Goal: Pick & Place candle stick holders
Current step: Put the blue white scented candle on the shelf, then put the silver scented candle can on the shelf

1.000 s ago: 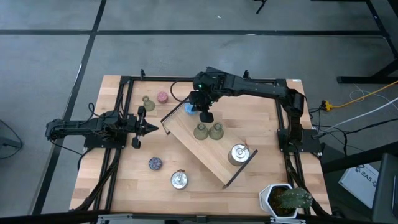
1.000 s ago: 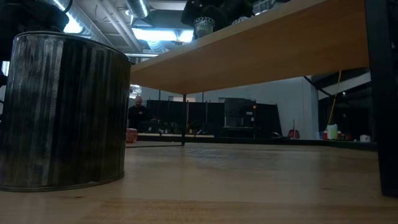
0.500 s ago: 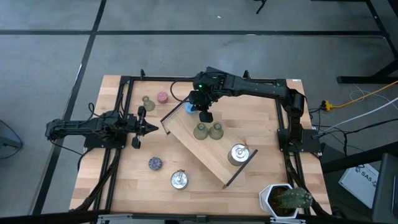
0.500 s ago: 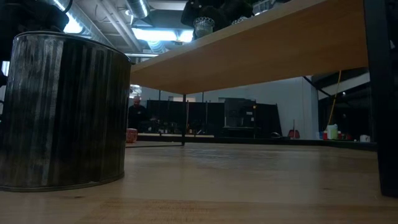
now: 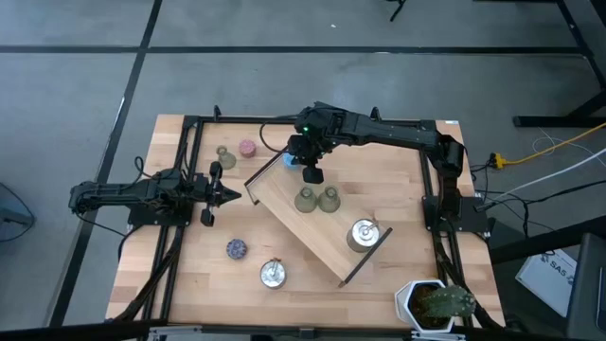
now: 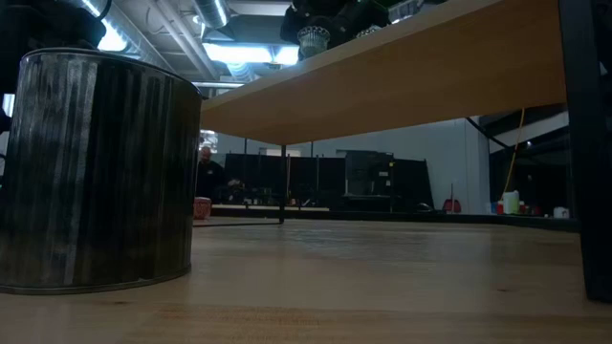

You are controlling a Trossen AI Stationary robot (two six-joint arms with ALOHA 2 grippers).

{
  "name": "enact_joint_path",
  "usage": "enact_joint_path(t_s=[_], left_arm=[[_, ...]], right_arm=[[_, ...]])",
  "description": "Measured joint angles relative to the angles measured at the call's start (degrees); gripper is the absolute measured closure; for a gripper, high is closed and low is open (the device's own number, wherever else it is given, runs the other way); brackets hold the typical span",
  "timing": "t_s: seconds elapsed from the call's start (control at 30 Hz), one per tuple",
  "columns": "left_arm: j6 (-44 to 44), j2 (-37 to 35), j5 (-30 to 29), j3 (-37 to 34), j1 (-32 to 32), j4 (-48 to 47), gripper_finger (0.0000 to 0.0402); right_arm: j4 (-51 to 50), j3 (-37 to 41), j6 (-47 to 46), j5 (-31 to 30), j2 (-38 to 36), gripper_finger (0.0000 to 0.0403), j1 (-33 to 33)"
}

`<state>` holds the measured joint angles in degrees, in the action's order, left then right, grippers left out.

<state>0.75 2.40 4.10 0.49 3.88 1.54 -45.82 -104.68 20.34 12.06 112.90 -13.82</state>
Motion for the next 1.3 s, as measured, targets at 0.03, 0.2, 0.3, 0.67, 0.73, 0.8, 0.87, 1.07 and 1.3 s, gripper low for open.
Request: enact_joint_path(t_s=[0.03, 0.2, 0.3, 0.67, 0.73, 0.8, 0.87, 1.07, 1.3], left_arm=[[0.00, 0.00, 0.00, -0.02, -0.01, 0.01, 0.0398], [0.00, 0.01, 0.00, -0.01, 0.00, 0.00, 0.0398], [0.00, 0.02, 0.00, -0.02, 0.00, 0.02, 0.0398], [0.00, 0.02, 0.00, -0.02, -0.02, 0.00, 0.0398], [0.00, 0.00, 0.00, -0.02, 0.00, 0.00, 0.0398], [0.00, 0.00, 0.00, -0.02, 0.00, 0.00, 0.0398], [0.00, 0.01, 0.00, -0.02, -0.01, 0.00, 0.0398], [0.00, 0.02, 0.00, 0.00, -0.01, 0.00, 0.0398], [0.00, 0.02, -0.02, -0.01, -0.01, 0.00, 0.0398]], right_arm=[[0.00, 0.00, 0.00, 0.01, 0.00, 0.0403, 0.00], [0.01, 0.02, 0.00, 0.03, 0.02, 0.0403, 0.00], [0.24, 0.01, 0.00, 0.14, 0.02, 0.0403, 0.00], [-0.22, -0.85, 0.00, -0.01, 0.17, 0.0403, -0.04], [-0.22, -0.87, 0.00, -0.01, 0.17, 0.0403, -0.04], [-0.25, -0.87, 0.00, 0.00, 0.17, 0.0403, -0.04], [-0.30, -0.90, 0.00, 0.03, 0.16, 0.0403, -0.04], [-0.48, -0.87, 0.00, 0.18, -1.18, 0.0403, -0.08], [0.16, -0.92, -0.06, 0.39, -3.57, 0.0403, -0.44]])
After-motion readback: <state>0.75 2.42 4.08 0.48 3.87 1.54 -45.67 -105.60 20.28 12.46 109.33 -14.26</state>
